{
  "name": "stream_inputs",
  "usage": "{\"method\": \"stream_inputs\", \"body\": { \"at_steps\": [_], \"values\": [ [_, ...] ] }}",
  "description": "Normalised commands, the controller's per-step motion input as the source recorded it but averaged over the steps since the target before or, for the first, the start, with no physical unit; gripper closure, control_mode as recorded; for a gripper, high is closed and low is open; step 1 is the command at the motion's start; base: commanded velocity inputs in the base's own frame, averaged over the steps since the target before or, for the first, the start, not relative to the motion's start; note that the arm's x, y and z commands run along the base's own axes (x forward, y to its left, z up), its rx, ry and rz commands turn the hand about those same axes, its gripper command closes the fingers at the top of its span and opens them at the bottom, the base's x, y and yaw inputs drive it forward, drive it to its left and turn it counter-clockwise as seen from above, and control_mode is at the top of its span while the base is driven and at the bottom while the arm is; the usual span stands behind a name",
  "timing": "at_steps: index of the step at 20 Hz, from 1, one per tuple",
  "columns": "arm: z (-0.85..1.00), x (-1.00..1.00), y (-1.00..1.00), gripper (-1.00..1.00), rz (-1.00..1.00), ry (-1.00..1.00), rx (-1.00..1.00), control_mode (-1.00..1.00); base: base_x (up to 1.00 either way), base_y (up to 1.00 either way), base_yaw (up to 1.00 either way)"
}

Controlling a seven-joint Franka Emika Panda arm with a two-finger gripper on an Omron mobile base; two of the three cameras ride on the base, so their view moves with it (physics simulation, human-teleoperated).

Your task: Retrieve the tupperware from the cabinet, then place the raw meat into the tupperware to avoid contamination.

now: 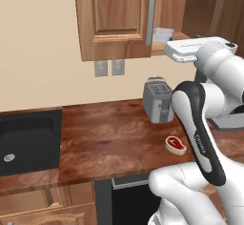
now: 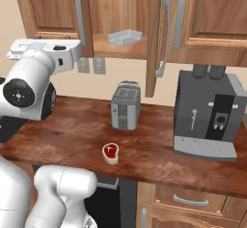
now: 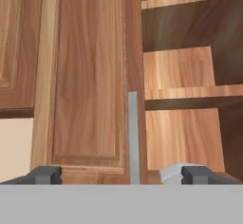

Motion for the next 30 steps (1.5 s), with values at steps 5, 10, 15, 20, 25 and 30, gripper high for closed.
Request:
{"method": "stream_inputs", "body": {
  "at_steps": [5, 10, 15, 20, 25, 30],
  "values": [
    [-0.01, 0.17, 0.04, -1.00, 0.00, -0.12, -0.04, -1.00, 0.00, 0.00, 0.00],
    [0.00, 0.20, 0.03, -1.00, 0.00, -0.06, -0.05, -1.00, 0.00, 0.00, 0.00],
    [0.00, 0.26, 0.01, -1.00, 0.00, 0.00, -0.05, -1.00, 0.00, 0.00, 0.00],
    [0.00, 0.32, 0.00, -1.00, -0.01, 0.00, -0.03, -1.00, 0.00, 0.00, 0.00],
    [0.00, 0.33, 0.01, -1.00, -0.01, 0.00, 0.00, -1.00, 0.00, 0.00, 0.00],
    [0.00, 0.29, 0.05, -1.00, -0.01, 0.00, 0.00, -1.00, 0.00, 0.00, 0.00]
  ]
}}
